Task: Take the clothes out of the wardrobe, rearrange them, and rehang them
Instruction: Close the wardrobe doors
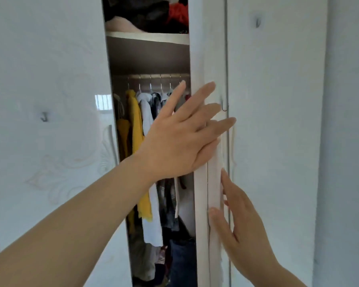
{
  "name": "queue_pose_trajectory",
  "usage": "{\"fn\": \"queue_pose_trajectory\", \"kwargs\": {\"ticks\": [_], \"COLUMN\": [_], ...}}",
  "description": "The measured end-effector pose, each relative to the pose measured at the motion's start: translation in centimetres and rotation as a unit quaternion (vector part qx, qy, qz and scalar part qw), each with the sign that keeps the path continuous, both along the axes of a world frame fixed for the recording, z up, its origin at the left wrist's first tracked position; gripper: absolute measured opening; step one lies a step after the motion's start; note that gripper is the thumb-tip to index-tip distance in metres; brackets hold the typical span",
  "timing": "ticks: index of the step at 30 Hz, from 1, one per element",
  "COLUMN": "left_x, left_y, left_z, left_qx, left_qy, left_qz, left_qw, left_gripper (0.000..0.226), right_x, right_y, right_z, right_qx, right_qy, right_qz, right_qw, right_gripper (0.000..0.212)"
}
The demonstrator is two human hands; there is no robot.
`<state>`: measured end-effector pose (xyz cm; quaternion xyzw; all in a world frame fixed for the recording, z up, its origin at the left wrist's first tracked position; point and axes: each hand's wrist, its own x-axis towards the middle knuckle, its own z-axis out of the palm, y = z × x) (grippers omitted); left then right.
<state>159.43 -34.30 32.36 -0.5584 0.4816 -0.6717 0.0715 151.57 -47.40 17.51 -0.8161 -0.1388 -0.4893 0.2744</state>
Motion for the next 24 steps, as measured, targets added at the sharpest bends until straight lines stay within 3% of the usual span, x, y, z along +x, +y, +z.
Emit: {"fn": "queue_pose_trajectory", "kwargs": {"ticks": [8, 14, 24], "left_x": [7.9, 15.4, 27.6], "left_y": [9.8, 13.0, 13.6], "left_z": [-1.0, -1.8, -3.1], "left_qx": [-0.025, -0.054, -0.102], "left_qy": [0.028, 0.068, 0.112], "left_qz": [0.087, 0.076, 0.039], "left_qw": [0.996, 0.993, 0.988], "left_gripper": [0.039, 0.045, 0.043], "right_x": [10.1, 17.7, 28.2], "right_y": [8.6, 12.5, 14.2], "right_z": [-0.5, -0.6, -0.6], "right_qx": [-0.056, -0.041, -0.103], "right_qy": [-0.04, -0.066, -0.08], "right_qz": [-0.071, -0.118, -0.202], "right_qw": [0.995, 0.99, 0.971], "right_gripper": [0.068, 0.068, 0.056]}}
